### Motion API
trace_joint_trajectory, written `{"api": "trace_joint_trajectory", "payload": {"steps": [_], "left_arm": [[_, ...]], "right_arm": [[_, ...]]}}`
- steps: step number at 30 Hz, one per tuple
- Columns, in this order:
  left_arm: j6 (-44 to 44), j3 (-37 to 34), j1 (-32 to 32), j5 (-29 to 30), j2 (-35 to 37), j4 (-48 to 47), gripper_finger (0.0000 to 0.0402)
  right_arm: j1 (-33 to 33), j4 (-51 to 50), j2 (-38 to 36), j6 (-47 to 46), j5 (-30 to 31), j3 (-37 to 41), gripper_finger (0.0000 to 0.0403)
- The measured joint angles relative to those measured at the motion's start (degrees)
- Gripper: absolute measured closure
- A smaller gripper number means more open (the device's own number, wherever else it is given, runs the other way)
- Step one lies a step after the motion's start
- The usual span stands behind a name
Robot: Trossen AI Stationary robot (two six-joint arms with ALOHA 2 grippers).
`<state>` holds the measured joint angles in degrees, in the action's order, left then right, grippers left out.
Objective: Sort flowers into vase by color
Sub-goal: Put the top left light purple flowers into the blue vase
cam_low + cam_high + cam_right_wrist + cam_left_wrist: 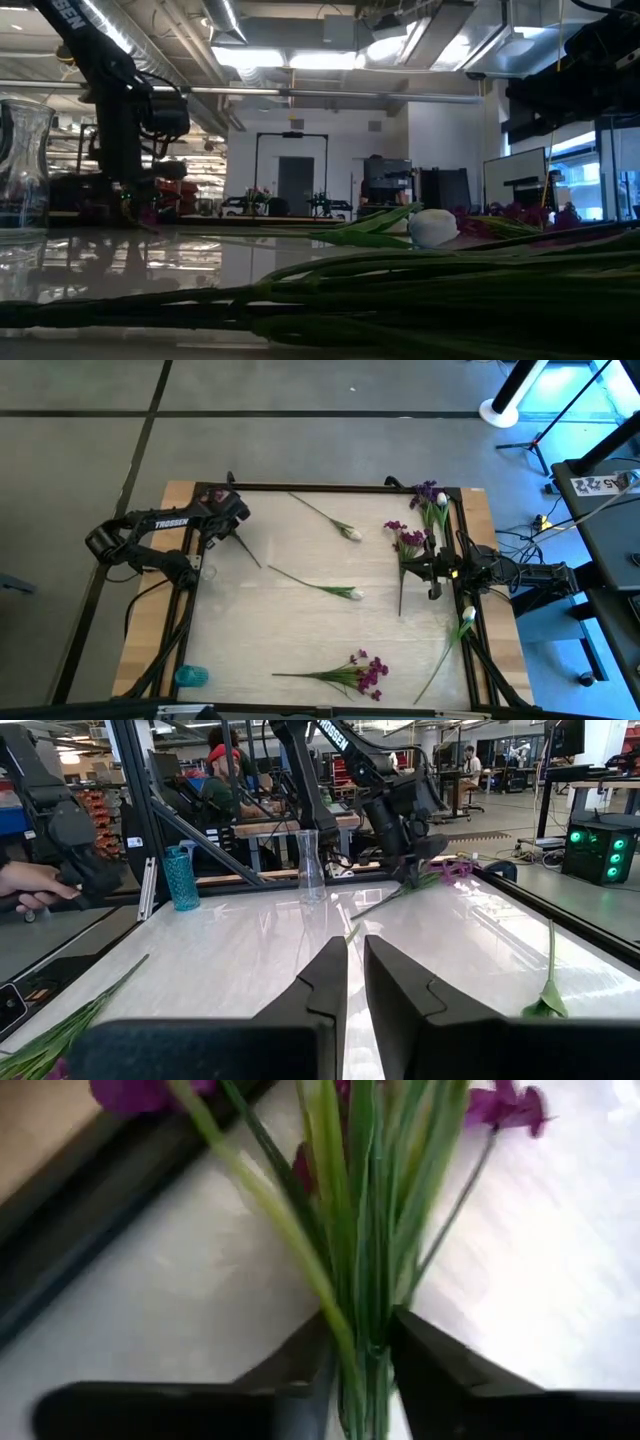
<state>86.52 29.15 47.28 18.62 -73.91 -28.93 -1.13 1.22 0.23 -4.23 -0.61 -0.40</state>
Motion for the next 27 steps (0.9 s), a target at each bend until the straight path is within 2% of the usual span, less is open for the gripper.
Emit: {"api": "trace_joint_trajectory", "payload": {"steps": [3,9,13,15,17,20,24,27], "left_arm": [[-2.7,0.0,-0.9,1.1,0.7,6.7,0.0388],[-13.2,0.0,-5.4,-0.2,7.7,25.7,0.0391],[-28.9,0.0,-9.0,-3.3,15.6,37.7,0.0394],[-37.1,0.0,-10.6,-5.5,20.4,44.7,0.0394],[-42.3,0.1,-10.9,-9.1,25.1,50.2,0.0395],[-46.5,0.1,-10.7,-18.4,31.7,53.8,0.0395],[-47.5,0.1,-10.9,-32.5,39.4,54.0,0.0395],[-44.4,0.1,-12.7,-37.6,44.0,54.0,0.0396]], "right_arm": [[0.0,0.0,0.0,0.0,0.0,0.0,0.0363],[0.0,0.0,0.0,0.0,0.0,0.0,0.0363],[0.0,0.0,0.0,0.2,0.0,0.0,0.0363],[0.0,0.2,0.0,3.7,0.3,0.0,0.0363],[0.0,0.7,0.0,7.7,1.9,0.0,0.0363],[0.0,1.7,0.0,8.8,8.3,0.0,0.0363],[0.0,8.0,0.0,-1.8,19.9,0.0,0.0363],[0.0,17.0,0.0,-13.7,26.1,0.0,0.0363]]}}
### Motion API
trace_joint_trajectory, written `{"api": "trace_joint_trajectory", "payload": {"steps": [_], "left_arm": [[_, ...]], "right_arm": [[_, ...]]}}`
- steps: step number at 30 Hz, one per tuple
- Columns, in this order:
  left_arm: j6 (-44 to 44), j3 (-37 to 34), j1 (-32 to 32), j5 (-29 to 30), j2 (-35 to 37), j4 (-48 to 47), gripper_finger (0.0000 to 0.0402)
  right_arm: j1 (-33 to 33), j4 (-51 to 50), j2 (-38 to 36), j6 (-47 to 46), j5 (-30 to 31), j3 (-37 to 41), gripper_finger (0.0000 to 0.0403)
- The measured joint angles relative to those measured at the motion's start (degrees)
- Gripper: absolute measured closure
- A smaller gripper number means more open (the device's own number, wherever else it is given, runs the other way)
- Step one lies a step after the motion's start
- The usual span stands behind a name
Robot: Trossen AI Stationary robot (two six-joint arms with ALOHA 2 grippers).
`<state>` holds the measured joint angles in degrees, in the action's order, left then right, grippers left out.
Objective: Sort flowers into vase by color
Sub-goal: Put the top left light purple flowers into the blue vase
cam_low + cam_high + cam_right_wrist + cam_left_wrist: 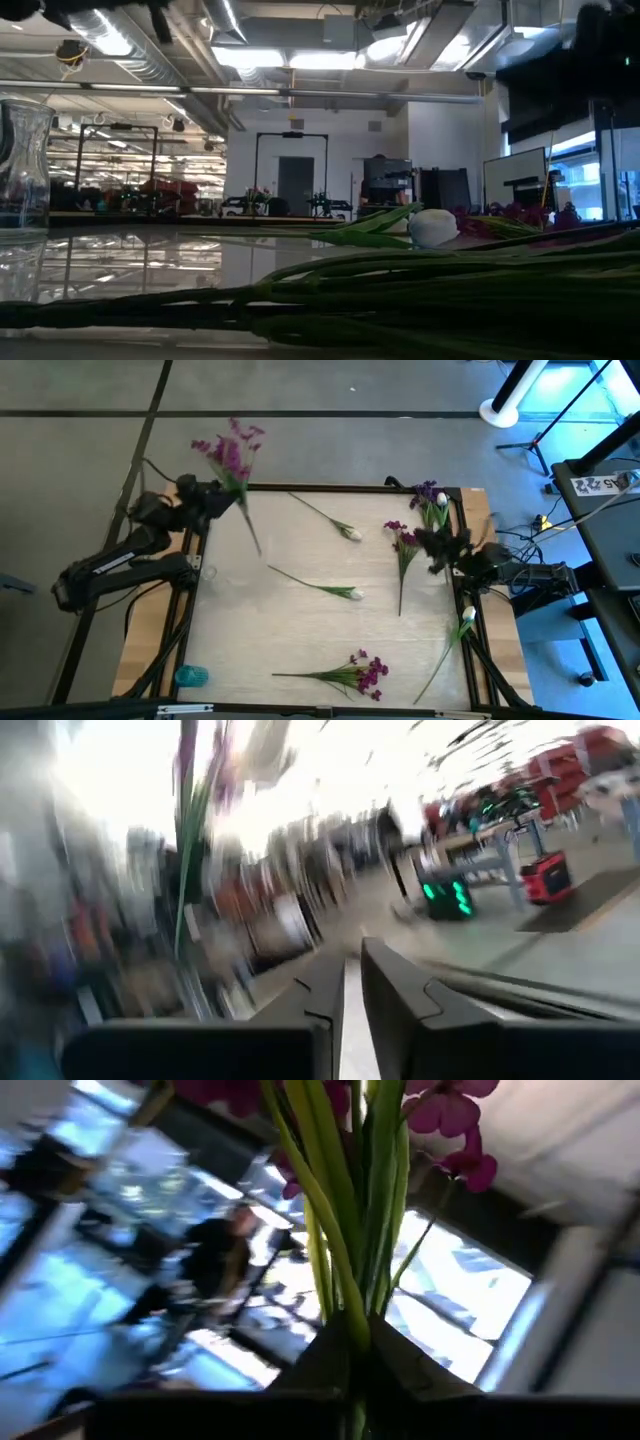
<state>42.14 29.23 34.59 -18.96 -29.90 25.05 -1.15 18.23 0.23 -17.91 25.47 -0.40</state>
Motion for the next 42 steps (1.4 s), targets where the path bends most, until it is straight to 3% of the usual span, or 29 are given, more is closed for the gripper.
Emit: {"api": "trace_joint_trajectory", "payload": {"steps": [5,9,12,15,23,26,30,38,42], "left_arm": [[3.1,0.0,-5.6,-5.7,5.5,0.2,0.0396],[3.6,0.0,-13.0,-6.1,5.7,0.6,0.0396],[0.3,0.0,-19.9,-4.6,3.7,1.7,0.0397],[-2.5,0.0,-27.4,-0.8,0.4,3.8,0.0397],[-10.6,3.2,-43.9,7.9,-5.4,5.5,0.0397],[-11.2,5.3,-46.5,8.7,-6.6,5.5,0.0397],[-11.0,7.6,-48.5,5.6,-7.3,5.4,0.0397],[-9.6,11.7,-49.5,3.8,-7.2,5.1,0.0397],[-9.6,12.3,-51.1,2.9,-7.8,5.3,0.0397]], "right_arm": [[0.0,15.8,0.0,-15.6,7.6,-0.1,0.0363],[0.0,19.0,1.1,-17.2,15.0,-1.5,0.0363],[0.1,19.1,5.1,-20.1,8.2,-4.9,0.0363],[0.1,18.3,14.9,-23.2,4.3,-10.1,0.0363],[2.2,17.9,41.4,-16.6,6.4,-26.2,0.0363],[7.7,17.9,50.8,-12.8,7.8,-32.3,0.0363],[14.4,17.6,60.0,-9.7,10.2,-38.3,0.0363],[27.0,17.8,70.1,-7.2,21.5,-45.5,0.0363],[29.5,17.6,73.9,-7.1,22.3,-49.1,0.0363]]}}
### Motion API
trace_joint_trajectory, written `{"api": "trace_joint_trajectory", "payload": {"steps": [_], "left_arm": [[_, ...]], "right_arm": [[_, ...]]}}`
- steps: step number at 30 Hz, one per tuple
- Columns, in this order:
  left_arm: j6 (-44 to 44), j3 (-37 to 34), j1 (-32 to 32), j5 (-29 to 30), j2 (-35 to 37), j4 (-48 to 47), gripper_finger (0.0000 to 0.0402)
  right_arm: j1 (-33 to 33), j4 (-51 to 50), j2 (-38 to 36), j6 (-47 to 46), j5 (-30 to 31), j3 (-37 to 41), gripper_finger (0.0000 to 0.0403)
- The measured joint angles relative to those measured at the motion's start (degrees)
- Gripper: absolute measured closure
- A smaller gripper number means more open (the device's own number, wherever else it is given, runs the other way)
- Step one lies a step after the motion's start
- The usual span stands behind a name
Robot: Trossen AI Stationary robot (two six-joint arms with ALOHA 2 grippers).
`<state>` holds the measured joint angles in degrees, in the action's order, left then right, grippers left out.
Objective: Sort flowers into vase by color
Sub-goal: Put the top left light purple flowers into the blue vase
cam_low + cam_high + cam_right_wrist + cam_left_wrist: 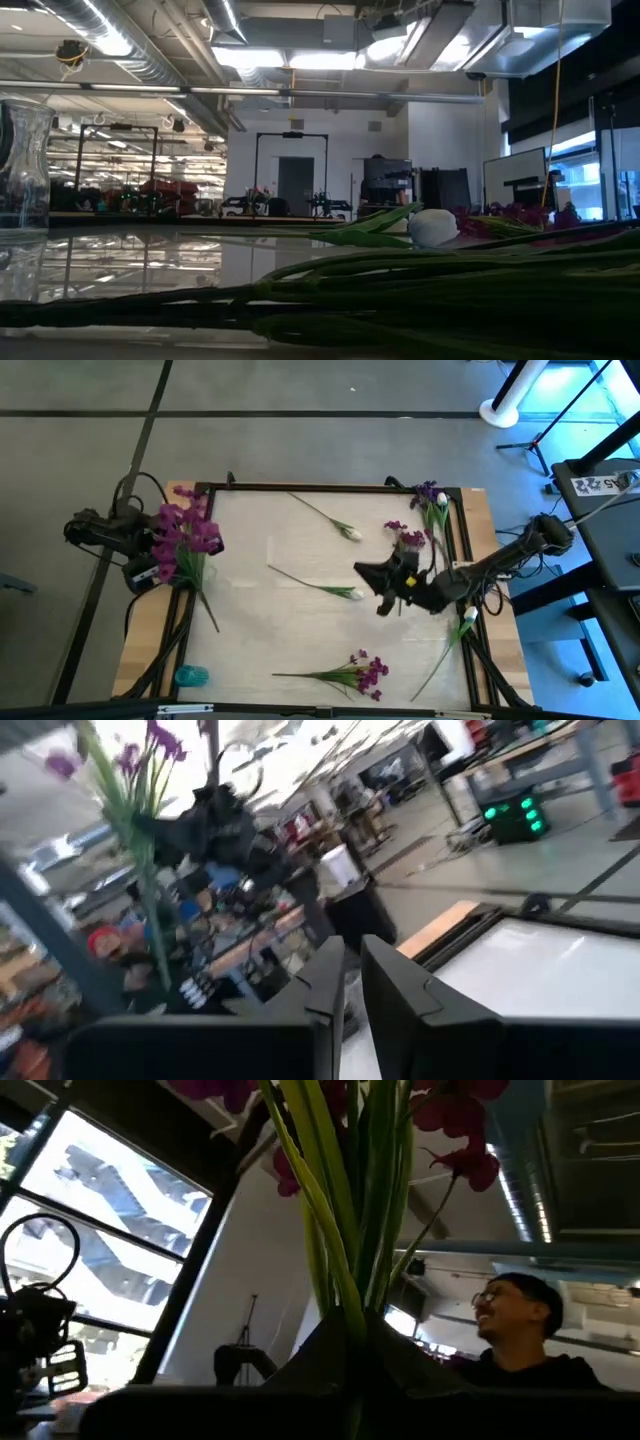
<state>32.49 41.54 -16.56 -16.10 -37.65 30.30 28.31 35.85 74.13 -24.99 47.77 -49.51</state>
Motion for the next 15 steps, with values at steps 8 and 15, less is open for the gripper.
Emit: {"api": "trace_joint_trajectory", "payload": {"steps": [8,15], "left_arm": [[0.0,0.0,-9.9,-4.5,-8.2,-0.5,0.0397],[-2.4,0.0,-21.2,-13.9,-9.8,-2.7,0.0397]], "right_arm": [[-1.8,-0.1,6.9,0.9,-0.7,-7.8,0.0363],[-2.5,-0.1,8.0,0.7,1.6,-10.4,0.0363]]}}
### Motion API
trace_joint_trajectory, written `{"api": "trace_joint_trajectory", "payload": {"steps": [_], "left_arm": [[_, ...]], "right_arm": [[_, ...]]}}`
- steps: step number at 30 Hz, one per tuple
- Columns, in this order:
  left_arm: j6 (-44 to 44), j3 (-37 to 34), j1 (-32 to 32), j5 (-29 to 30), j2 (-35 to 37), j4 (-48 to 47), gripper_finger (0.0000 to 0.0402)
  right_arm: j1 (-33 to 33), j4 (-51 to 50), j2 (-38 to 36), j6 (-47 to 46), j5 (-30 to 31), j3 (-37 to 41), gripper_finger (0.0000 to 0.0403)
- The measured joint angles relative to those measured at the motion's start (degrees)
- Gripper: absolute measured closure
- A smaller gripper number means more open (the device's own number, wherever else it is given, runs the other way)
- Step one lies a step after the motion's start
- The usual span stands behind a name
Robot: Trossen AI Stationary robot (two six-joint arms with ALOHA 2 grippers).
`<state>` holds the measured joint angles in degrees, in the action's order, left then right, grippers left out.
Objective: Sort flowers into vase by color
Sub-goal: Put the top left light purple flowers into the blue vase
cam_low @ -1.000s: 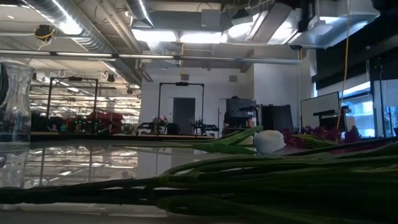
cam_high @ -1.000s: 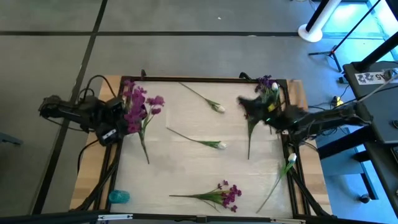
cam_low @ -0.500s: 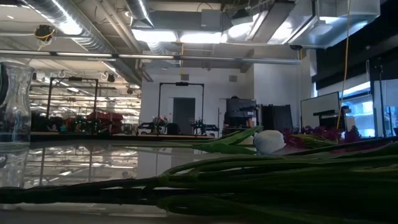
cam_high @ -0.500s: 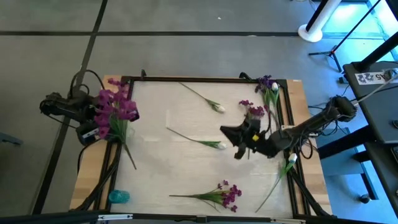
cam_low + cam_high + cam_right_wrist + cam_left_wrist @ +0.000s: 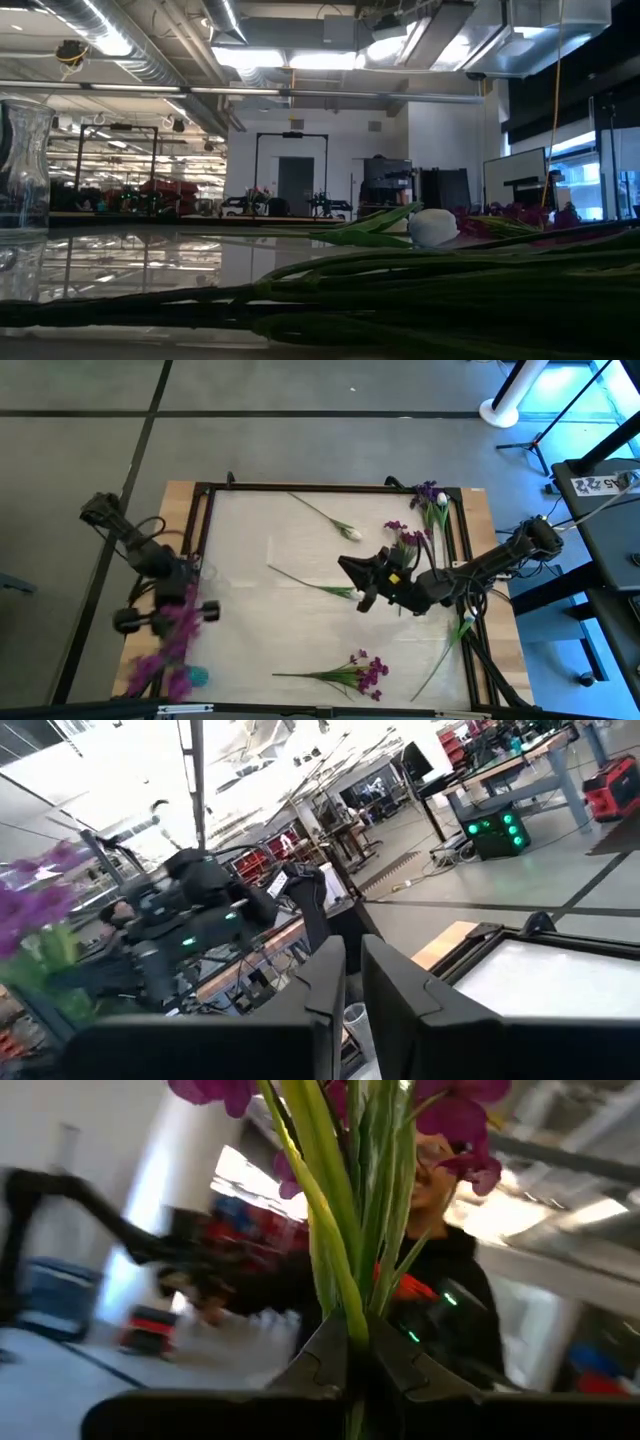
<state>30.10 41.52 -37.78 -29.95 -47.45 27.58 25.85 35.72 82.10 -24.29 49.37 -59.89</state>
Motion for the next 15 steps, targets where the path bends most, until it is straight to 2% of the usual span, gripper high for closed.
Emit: {"api": "trace_joint_trajectory", "payload": {"steps": [5,7,12,15], "left_arm": [[-8.2,0.0,-12.7,0.4,0.4,-2.1,0.0397],[-11.2,0.0,-16.3,2.7,0.3,-5.2,0.0397],[-18.0,-0.1,-19.0,5.0,1.2,-9.9,0.0397],[-18.0,-0.4,-18.9,7.0,2.1,-13.3,0.0397]], "right_arm": [[-0.7,-0.1,0.6,-0.5,3.5,-0.2,0.0363],[-0.8,0.1,0.6,-2.4,3.6,-0.2,0.0363],[-0.8,0.2,0.6,-3.0,6.0,-0.2,0.0363],[-0.8,-0.6,0.6,-6.2,7.2,-0.2,0.0363]]}}
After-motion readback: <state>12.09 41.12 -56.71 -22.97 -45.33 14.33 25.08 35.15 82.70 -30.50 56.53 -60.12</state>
